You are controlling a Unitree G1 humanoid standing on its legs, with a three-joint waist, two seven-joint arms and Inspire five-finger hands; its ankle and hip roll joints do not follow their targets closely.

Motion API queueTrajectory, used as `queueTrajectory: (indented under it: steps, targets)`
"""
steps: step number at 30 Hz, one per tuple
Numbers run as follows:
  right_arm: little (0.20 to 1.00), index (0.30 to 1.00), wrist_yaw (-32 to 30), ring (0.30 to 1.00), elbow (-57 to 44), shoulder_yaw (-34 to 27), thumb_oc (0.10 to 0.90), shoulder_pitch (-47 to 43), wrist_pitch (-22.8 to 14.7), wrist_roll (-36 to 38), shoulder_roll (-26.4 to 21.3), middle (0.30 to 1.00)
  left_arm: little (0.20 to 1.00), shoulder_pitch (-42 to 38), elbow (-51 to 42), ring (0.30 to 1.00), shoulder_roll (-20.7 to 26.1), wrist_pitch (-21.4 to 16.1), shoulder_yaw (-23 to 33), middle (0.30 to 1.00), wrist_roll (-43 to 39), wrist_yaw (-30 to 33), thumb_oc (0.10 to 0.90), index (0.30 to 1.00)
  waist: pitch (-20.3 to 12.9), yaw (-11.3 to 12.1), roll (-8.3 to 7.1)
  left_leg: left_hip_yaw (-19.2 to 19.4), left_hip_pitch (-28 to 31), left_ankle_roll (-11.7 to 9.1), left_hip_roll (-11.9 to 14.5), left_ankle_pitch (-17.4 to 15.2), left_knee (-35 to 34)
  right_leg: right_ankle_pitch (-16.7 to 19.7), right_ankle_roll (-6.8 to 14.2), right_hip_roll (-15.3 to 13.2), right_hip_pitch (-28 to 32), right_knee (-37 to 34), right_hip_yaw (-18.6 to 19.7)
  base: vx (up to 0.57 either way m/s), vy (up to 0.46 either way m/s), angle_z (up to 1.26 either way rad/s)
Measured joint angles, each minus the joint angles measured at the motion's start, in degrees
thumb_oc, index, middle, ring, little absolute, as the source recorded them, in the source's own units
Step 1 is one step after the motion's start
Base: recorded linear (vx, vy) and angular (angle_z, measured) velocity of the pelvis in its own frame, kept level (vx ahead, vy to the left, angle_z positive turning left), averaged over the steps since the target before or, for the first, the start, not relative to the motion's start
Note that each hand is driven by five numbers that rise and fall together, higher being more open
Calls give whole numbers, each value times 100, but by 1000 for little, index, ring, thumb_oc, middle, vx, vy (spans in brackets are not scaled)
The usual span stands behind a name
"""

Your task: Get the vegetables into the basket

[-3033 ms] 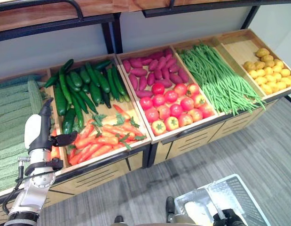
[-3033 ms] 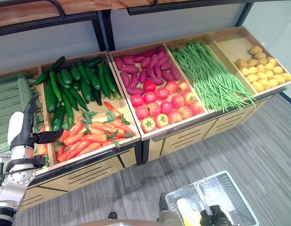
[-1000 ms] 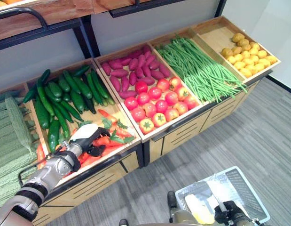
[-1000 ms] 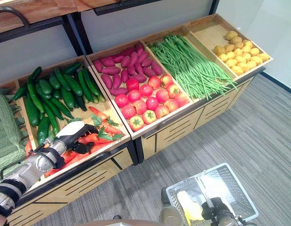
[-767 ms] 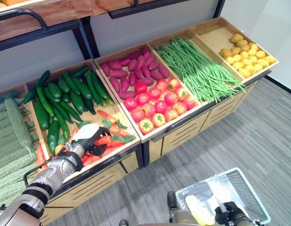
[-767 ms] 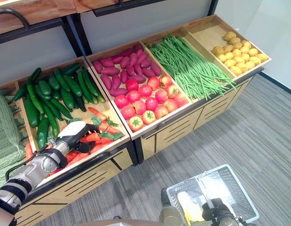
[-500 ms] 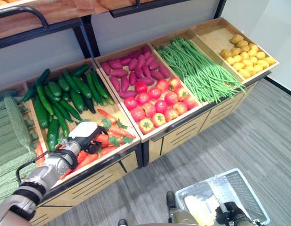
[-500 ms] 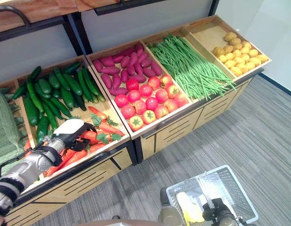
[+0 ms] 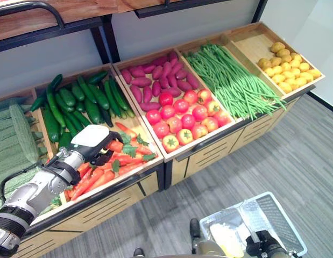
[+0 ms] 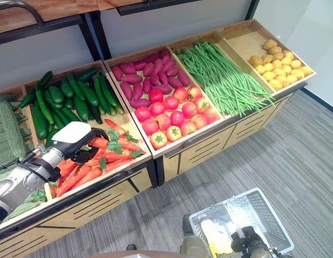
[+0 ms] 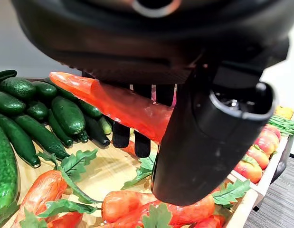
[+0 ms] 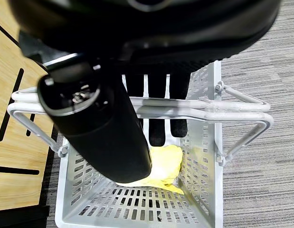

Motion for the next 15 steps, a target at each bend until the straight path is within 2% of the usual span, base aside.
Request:
queueTrajectory:
  steps: [11,14,15]
  targets:
    - [300,300,10,300,-65,-13,400,-5,3,0,0,300,300,1,-594,300,17,-121,0,300,-14,-128,400,300,14,5,-68,45,107,36,-87,-42,-26,-5,43,-49,64,14,84,8,65,-3]
    - [300,300,41,300,-106,-20,400,-49,-3,-1,7,300,300,-19,-798,300,193,-169,-14,300,-18,-203,400,300,74,-56,-205,184,157,101,-229,-83,-1,107,63,-97,30,33,267,-41,142,-22]
    - [300,300,41,300,-184,-45,400,-29,-6,0,11,300,300,-40,-962,300,322,-188,-28,300,-18,-236,400,300,116,-141,-288,206,179,141,-316,-102,-1,142,109,-158,31,35,331,-58,172,-17]
